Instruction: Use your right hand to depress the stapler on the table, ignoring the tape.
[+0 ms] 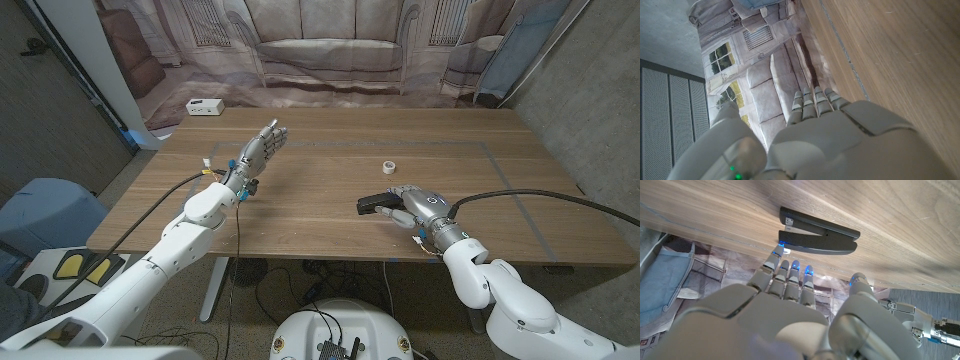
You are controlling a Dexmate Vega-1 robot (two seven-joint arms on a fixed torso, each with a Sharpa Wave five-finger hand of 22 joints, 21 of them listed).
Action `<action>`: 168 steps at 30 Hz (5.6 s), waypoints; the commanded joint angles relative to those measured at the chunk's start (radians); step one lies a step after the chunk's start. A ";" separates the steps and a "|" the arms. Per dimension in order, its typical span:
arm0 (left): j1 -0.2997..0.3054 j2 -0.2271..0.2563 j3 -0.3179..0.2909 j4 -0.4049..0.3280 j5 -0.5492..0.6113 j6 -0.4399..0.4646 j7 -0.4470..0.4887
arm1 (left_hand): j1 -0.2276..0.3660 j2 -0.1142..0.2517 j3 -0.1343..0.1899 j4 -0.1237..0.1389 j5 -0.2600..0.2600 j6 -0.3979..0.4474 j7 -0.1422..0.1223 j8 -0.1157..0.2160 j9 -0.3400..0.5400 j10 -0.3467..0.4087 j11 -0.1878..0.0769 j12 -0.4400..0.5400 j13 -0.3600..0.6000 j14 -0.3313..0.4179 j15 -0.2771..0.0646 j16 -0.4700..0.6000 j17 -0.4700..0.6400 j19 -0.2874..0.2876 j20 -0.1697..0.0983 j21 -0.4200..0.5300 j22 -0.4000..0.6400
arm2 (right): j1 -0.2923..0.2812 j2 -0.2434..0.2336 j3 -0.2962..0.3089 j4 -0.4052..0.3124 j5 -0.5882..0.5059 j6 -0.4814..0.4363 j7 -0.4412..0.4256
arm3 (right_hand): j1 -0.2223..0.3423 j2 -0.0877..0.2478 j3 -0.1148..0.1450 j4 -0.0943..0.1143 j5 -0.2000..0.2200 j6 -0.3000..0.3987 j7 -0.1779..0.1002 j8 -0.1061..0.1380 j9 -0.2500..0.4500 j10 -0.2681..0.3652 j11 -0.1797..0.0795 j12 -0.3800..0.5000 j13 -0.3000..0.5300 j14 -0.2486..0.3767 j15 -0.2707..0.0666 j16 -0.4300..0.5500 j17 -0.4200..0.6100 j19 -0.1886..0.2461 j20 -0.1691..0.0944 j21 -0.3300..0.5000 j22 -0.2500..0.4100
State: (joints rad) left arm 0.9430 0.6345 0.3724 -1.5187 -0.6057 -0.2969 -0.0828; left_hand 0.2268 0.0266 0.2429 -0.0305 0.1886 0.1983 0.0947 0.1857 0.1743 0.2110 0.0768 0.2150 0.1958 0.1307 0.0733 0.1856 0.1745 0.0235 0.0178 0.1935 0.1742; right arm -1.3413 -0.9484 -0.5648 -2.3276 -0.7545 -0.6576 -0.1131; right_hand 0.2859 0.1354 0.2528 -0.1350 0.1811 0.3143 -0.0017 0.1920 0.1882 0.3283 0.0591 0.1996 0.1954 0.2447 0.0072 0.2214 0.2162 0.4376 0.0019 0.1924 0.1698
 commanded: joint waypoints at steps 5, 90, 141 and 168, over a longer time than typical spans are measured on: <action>0.003 0.002 0.002 0.010 -0.003 0.004 -0.002 | 0.002 0.013 0.003 -0.004 -0.002 0.007 -0.003 0.004 0.004 0.006 0.000 0.002 0.000 0.006 0.001 0.005 0.004 0.004 0.004 0.005 0.005 | 0.036 0.003 -0.028 0.020 0.030 -0.008 0.017 | 0.007 -0.010 0.008 0.004 -0.001 0.003 0.006 0.005 0.004 -0.004 -0.002 -0.001 0.003 -0.005 -0.002 -0.001 0.005 -0.002 -0.003 0.002 0.003; 0.020 -0.011 -0.007 0.030 -0.023 -0.013 -0.002 | -0.003 0.017 0.002 -0.015 -0.004 0.011 -0.003 0.003 0.004 0.006 -0.004 -0.001 0.000 0.006 -0.001 0.002 0.005 0.002 0.008 0.004 0.006 | 0.207 -0.025 -0.145 0.013 -0.003 -0.090 0.266 | -0.013 -0.011 0.022 0.016 -0.002 0.098 0.014 0.030 0.004 0.099 -0.001 0.025 0.003 0.116 -0.002 0.032 0.005 0.139 -0.005 0.039 0.006; -0.006 -0.021 0.010 0.050 -0.016 0.010 -0.003 | -0.007 0.019 0.002 -0.021 -0.004 0.009 -0.002 0.002 0.004 0.007 -0.002 -0.002 0.000 0.004 -0.001 0.002 0.005 -0.002 0.009 0.004 0.006 | 0.251 -0.014 -0.175 0.047 0.090 -0.145 0.325 | -0.032 -0.015 0.034 0.022 -0.003 0.188 0.026 0.042 0.004 0.188 0.022 0.036 0.002 0.201 -0.005 0.044 0.002 0.212 -0.007 0.047 0.007; -0.008 -0.017 0.009 0.049 -0.013 0.009 -0.003 | -0.009 0.020 0.001 -0.025 -0.004 0.009 -0.002 0.002 0.004 0.007 0.000 -0.002 0.000 0.003 0.000 0.002 0.005 -0.003 0.008 0.004 0.006 | 0.274 -0.041 -0.204 0.021 0.113 -0.175 0.284 | -0.034 -0.016 0.038 0.022 -0.004 0.203 0.026 0.041 0.004 0.203 0.024 0.034 0.002 0.213 -0.003 0.042 0.001 0.220 -0.003 0.044 0.007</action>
State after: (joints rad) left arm 0.9364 0.6185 0.3822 -1.4702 -0.6197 -0.2808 -0.0843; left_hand 0.2226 0.0410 0.2414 -0.0513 0.1848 0.1982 0.0946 0.1857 0.1742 0.2109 0.0768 0.2149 0.1958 0.1304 0.0730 0.1856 0.1745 0.0200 0.0213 0.1935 0.1742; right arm -1.0700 -0.9713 -0.7576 -2.2801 -0.6470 -0.8164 0.1974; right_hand 0.2569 0.1227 0.2848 -0.1116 0.1773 0.5056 0.0177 0.2297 0.1877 0.5052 0.0783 0.2268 0.1921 0.4430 0.0020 0.2592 0.2155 0.6471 0.0000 0.2363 0.1745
